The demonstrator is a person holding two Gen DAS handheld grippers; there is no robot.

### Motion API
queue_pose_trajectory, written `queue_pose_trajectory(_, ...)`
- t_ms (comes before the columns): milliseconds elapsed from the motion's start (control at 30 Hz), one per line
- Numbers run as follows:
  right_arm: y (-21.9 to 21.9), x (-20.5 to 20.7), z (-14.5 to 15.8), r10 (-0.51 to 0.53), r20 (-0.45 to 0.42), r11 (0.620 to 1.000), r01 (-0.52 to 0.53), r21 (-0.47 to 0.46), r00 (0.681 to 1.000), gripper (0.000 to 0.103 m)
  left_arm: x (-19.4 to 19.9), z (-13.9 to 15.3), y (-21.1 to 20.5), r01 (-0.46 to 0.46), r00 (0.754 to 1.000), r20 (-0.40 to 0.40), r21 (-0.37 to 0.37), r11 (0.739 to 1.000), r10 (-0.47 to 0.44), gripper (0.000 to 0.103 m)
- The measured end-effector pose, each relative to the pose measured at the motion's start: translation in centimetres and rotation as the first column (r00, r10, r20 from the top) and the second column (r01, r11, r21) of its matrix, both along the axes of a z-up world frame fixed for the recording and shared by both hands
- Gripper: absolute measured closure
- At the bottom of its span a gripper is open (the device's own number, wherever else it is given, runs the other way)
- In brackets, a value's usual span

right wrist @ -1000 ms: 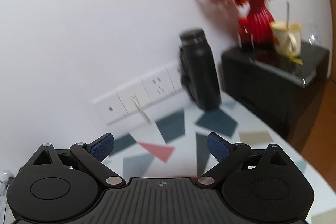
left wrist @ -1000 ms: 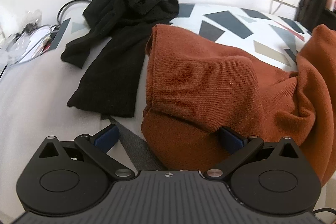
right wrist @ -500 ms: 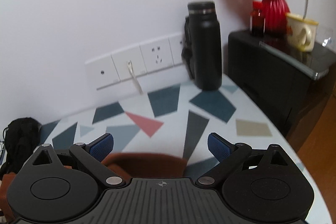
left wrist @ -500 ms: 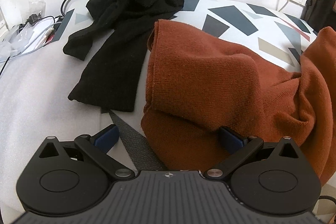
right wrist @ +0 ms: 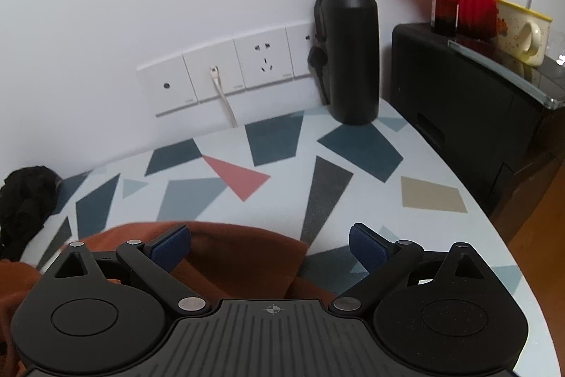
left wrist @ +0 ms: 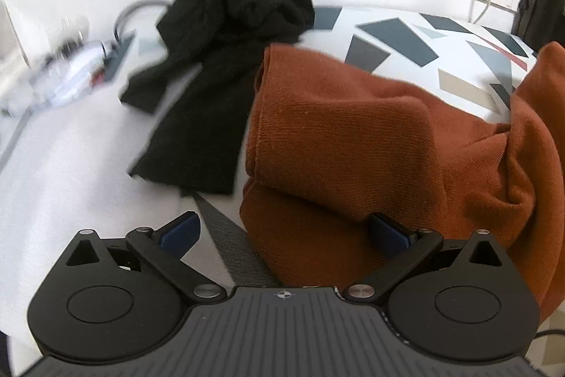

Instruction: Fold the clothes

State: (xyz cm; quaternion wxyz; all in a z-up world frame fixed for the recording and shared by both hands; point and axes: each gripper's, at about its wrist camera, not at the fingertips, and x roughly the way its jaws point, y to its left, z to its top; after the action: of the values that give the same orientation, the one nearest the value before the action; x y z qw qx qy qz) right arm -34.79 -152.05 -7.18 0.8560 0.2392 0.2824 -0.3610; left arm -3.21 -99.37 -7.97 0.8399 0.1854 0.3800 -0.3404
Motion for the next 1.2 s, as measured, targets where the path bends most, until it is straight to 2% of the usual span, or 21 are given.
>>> queue_pose_trajectory(67,-0.1,0.0,-0.4,0.015,-0.006,1.0,-0.015,0.001,1.0,0.008,-1.2,1.3,0.2,0.048,0.999,0.02,-0.032,0.998,-0.047,0.001)
queue_pose_trajectory(167,-0.2,0.1,-1.2,0.035,-0.014,0.999,-0.035,0.008,0.999,0.008,-3.0,3.3,0.6,0.147,0.989,-0.008,-0.102,0.984,-0.149,0.001)
queue_pose_trajectory(233,-0.2,0.1,-1.6,0.038,-0.01,0.999,-0.037,0.019,0.999,0.008,-4.3,4.1,0.5,0.176,0.984,0.005,-0.106,0.979,-0.176,0.001)
queue_pose_trajectory(467,-0.2,-0.2,-2.4,0.056,0.007,0.997,-0.056,0.045,0.998,0.008,-7.9,4.7,0.1,0.274,0.957,-0.061,-0.122,0.954,-0.283,0.001)
queue_pose_trajectory(533,-0.3,-0.2,-2.4,0.063,0.0,0.998,-0.063,0.029,0.998,0.008,-9.0,4.1,-0.4,0.32,0.943,-0.066,-0.107,0.941,-0.327,0.001)
queue_pose_trajectory(600,-0.5,-0.2,-2.5,0.063,-0.007,0.998,-0.063,0.018,0.998,0.008,-9.6,2.7,-1.4,0.338,0.939,-0.057,-0.052,0.94,-0.34,0.001)
queue_pose_trajectory(700,-0.8,-0.2,-2.7,0.07,-0.029,0.998,-0.07,0.001,0.997,0.009,-9.9,0.8,-2.6,0.332,0.943,-0.038,0.002,0.943,-0.331,0.001)
queue_pose_trajectory(833,-0.6,0.2,-2.6,0.114,-0.054,0.992,-0.117,-0.051,0.992,0.01,-9.9,-0.2,-3.3,0.312,0.95,-0.005,0.026,0.95,-0.312,0.003)
queue_pose_trajectory(900,-0.6,0.4,-2.5,0.135,-0.058,0.987,-0.139,-0.08,0.989,0.01,-9.8,-0.3,-3.4,0.31,0.951,-0.002,0.03,0.95,-0.31,0.009)
queue_pose_trajectory(1067,-1.4,1.6,-2.5,0.162,-0.048,0.981,-0.166,-0.096,0.986,0.015,-9.0,1.5,-3.3,0.276,0.961,0.012,0.008,0.961,-0.276,0.057)
queue_pose_trajectory(1200,-1.1,3.4,-2.9,0.264,-0.082,0.958,-0.271,-0.094,0.961,0.015,-7.9,4.2,-2.6,0.208,0.978,0.022,-0.07,0.976,-0.207,0.082)
